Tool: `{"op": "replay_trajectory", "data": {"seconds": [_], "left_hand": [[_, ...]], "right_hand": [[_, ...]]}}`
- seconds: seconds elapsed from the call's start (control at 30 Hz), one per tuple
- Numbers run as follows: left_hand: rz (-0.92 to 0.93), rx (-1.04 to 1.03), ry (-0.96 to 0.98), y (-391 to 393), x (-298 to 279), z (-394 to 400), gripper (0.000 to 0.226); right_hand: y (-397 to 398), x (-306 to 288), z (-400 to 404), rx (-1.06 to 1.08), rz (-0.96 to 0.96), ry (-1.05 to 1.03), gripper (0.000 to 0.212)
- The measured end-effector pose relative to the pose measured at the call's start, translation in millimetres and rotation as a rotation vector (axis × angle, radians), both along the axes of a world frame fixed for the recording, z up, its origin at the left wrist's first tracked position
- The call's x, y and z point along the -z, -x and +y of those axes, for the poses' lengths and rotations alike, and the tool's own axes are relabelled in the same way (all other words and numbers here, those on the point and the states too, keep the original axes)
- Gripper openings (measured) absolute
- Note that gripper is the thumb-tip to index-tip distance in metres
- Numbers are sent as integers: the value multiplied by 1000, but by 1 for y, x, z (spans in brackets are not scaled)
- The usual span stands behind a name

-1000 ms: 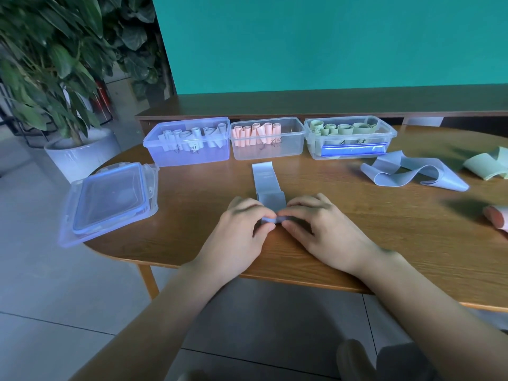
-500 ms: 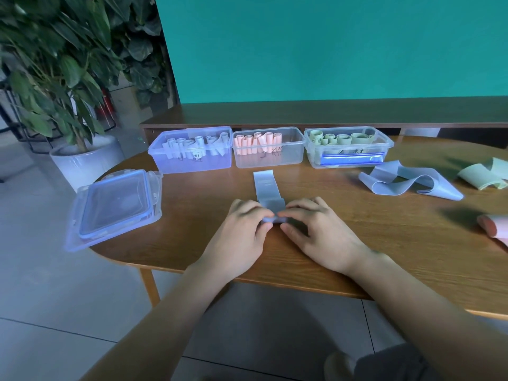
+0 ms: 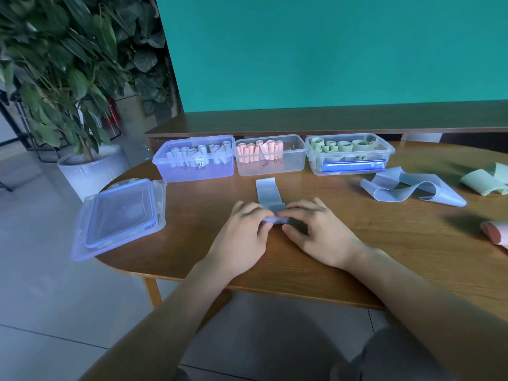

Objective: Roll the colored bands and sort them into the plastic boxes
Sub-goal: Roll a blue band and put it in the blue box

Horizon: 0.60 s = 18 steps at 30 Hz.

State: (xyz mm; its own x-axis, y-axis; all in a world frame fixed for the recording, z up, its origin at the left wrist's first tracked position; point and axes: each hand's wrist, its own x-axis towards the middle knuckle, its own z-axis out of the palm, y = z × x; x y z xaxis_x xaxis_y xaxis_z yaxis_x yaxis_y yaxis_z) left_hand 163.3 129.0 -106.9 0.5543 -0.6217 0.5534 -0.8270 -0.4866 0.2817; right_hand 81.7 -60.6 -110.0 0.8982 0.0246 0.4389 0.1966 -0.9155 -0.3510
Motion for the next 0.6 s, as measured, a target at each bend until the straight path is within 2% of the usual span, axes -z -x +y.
{"op": "replay_trajectory", "data": {"seconds": [0.13, 0.4, 0.6], "left_hand": [[10, -24, -12, -5, 1, -4, 21], [-19, -22, 24, -10, 1, -6, 20], [-5, -59, -28, -20, 2, -13, 27]], "right_hand": [[-3, -1, -1, -4, -45, 15, 30], [-16, -4, -7, -3, 31, 8, 35], [-20, -5, -8, -17, -27, 38, 33]]}}
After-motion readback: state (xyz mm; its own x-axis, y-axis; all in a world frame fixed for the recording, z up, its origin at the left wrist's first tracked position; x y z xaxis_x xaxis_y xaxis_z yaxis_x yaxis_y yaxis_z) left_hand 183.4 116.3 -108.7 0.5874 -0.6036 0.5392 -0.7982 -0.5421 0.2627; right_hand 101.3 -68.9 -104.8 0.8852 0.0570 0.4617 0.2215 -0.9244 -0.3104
